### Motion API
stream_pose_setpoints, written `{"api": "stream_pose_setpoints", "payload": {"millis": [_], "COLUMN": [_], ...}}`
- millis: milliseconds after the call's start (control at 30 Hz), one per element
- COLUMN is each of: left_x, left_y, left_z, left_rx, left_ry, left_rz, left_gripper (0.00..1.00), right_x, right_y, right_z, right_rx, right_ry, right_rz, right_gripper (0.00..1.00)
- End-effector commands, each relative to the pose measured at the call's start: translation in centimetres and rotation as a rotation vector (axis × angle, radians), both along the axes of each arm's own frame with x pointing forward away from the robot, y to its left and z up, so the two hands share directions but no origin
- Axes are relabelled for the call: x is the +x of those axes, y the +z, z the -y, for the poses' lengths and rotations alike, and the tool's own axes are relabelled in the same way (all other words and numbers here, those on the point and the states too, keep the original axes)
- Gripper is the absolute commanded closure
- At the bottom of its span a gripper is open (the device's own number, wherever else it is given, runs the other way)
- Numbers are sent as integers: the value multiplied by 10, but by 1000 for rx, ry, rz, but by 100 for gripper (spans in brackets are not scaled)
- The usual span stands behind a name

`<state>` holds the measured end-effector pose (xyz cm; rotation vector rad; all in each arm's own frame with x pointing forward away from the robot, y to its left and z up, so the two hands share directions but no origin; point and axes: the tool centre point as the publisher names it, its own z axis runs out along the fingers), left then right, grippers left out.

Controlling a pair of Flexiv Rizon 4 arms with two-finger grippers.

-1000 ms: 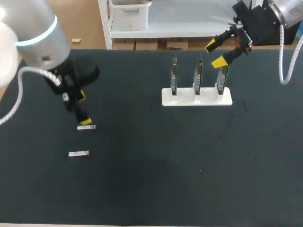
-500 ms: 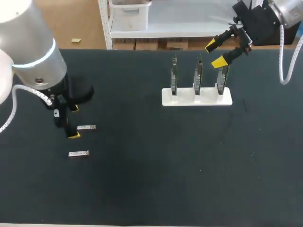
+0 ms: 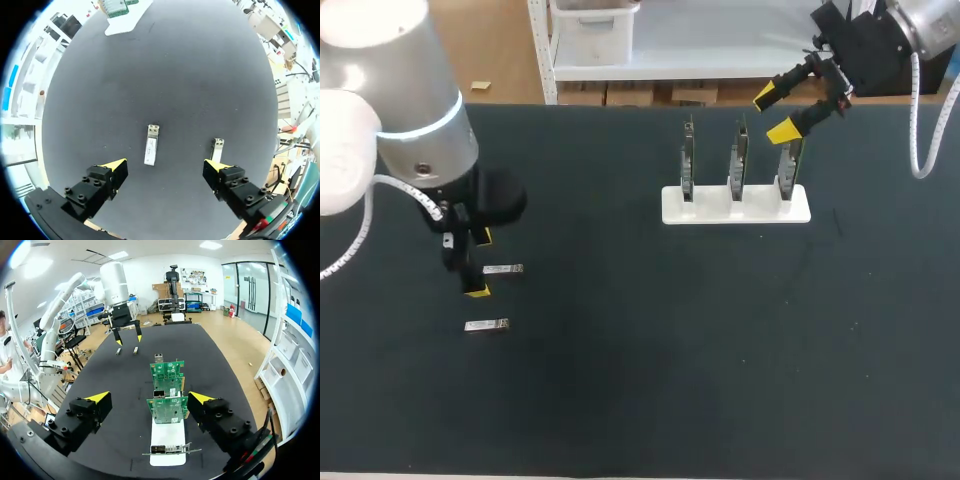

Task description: Pick up the optical module with the left hand, and insert it into the network port with the right hand.

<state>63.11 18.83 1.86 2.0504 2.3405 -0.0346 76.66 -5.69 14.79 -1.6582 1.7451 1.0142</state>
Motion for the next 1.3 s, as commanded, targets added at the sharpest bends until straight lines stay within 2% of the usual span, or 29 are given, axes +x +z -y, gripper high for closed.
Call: {"api": "stream_pose_setpoints", "payload": {"millis": [33, 167, 400, 733, 1300], "left_x": [8, 11, 14, 15, 10], "left_y": [-8, -12, -22, -29, -34], "left_z": [1, 3, 6, 7, 1], "left_rx": [1, 9, 31, 13, 37], "left_ry": [1, 5, -24, -4, 12], "left_rz": [-12, 4, -5, -16, -26], "left_gripper": [0, 0, 0, 0, 0], "right_x": [0, 0, 0, 0, 0], "right_y": [0, 0, 0, 0, 0], "right_z": [0, 0, 0, 0, 0], "right_rx": [0, 0, 0, 0, 0], "right_ry": [0, 0, 0, 0, 0], "right_rz": [0, 0, 0, 0, 0], "right_gripper": [0, 0, 0, 0, 0]}}
